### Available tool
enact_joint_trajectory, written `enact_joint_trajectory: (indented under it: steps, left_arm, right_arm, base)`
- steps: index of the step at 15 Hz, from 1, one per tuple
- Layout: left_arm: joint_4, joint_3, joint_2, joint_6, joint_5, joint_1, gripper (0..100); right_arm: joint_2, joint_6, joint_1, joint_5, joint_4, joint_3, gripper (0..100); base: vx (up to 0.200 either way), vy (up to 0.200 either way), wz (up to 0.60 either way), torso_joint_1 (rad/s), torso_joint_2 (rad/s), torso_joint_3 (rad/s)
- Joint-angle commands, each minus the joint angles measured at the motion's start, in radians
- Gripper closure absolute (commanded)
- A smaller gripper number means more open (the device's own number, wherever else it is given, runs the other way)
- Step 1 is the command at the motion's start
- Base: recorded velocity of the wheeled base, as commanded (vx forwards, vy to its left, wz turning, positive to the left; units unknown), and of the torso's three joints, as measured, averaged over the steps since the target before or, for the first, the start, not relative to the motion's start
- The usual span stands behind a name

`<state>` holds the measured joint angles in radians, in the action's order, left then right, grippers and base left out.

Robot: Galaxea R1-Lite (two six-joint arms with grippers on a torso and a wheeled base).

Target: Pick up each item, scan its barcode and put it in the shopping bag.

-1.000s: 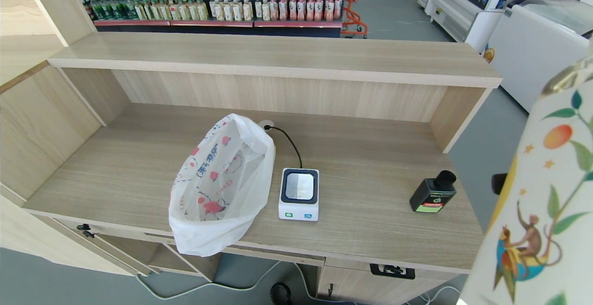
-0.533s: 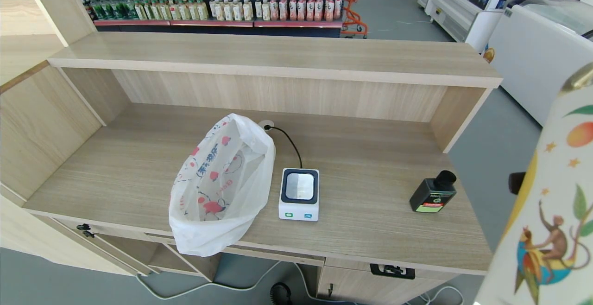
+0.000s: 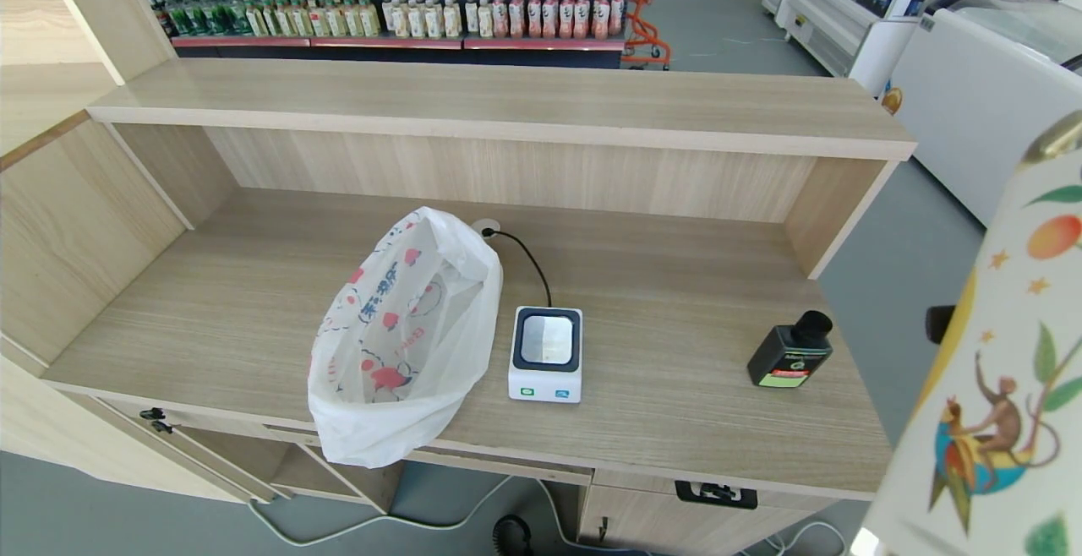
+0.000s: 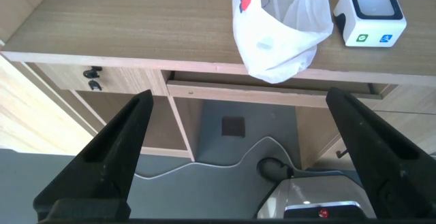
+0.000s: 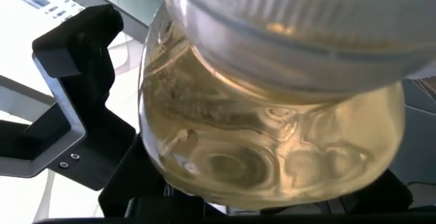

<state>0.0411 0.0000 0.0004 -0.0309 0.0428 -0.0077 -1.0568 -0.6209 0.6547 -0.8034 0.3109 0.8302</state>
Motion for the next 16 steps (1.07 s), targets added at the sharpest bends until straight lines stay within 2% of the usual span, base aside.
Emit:
enact_joint_trajectory:
  steps: [1,2,3,4,5,6,8,10,11,12,14,16]
  left_arm:
    - [0.0,0.0,0.0,0.0,0.0,0.0,0]
    - [0.0,0.0,0.0,0.0,0.0,0.0,0]
    - [0.0,0.0,0.0,0.0,0.0,0.0,0]
    - [0.0,0.0,0.0,0.0,0.0,0.0,0]
    - [0.0,0.0,0.0,0.0,0.0,0.0,0]
    - [0.0,0.0,0.0,0.0,0.0,0.0,0]
    - [0.0,0.0,0.0,0.0,0.0,0.0,0]
    - [0.0,0.0,0.0,0.0,0.0,0.0,0]
    - [0.0,0.0,0.0,0.0,0.0,0.0,0]
    - [0.0,0.0,0.0,0.0,0.0,0.0,0]
    - [0.0,0.0,0.0,0.0,0.0,0.0,0]
    - [0.0,0.0,0.0,0.0,0.0,0.0,0]
  right_arm:
    - [-0.048,0.135,-0.044,0.024,0.001,-0.029,100]
    - [-0.095,0.429,-0.127,0.11,0.001,-0.088,100]
    - [-0.12,0.625,-0.187,0.194,-0.003,-0.131,100]
    - [-0.152,0.866,-0.285,0.285,0.001,-0.181,100]
    - [-0.149,0.945,-0.356,0.28,0.002,-0.224,100]
    - [-0.149,0.958,-0.362,0.294,0.01,-0.233,100]
    - [-0.177,1.089,-0.405,0.322,0.045,-0.235,100]
    - [-0.2,1.247,-0.451,0.322,0.077,-0.238,100]
    - [-0.221,1.409,-0.494,0.316,0.114,-0.237,100]
    - [-0.233,1.477,-0.5,0.314,0.151,-0.238,100]
    - [-0.256,1.494,-0.495,0.268,0.217,-0.23,100]
    - [-0.269,1.498,-0.495,0.193,0.223,-0.215,100]
  base:
    - [0.0,0.0,0.0,0.0,0.0,0.0]
    - [0.0,0.0,0.0,0.0,0.0,0.0]
    - [0.0,0.0,0.0,0.0,0.0,0.0]
    - [0.0,0.0,0.0,0.0,0.0,0.0]
    - [0.0,0.0,0.0,0.0,0.0,0.0]
    - [0.0,0.0,0.0,0.0,0.0,0.0]
    - [0.0,0.0,0.0,0.0,0.0,0.0]
    - [0.0,0.0,0.0,0.0,0.0,0.0]
    - [0.0,0.0,0.0,0.0,0.0,0.0]
    - [0.0,0.0,0.0,0.0,0.0,0.0]
    - [0.0,0.0,0.0,0.0,0.0,0.0]
    - [0.0,0.0,0.0,0.0,0.0,0.0]
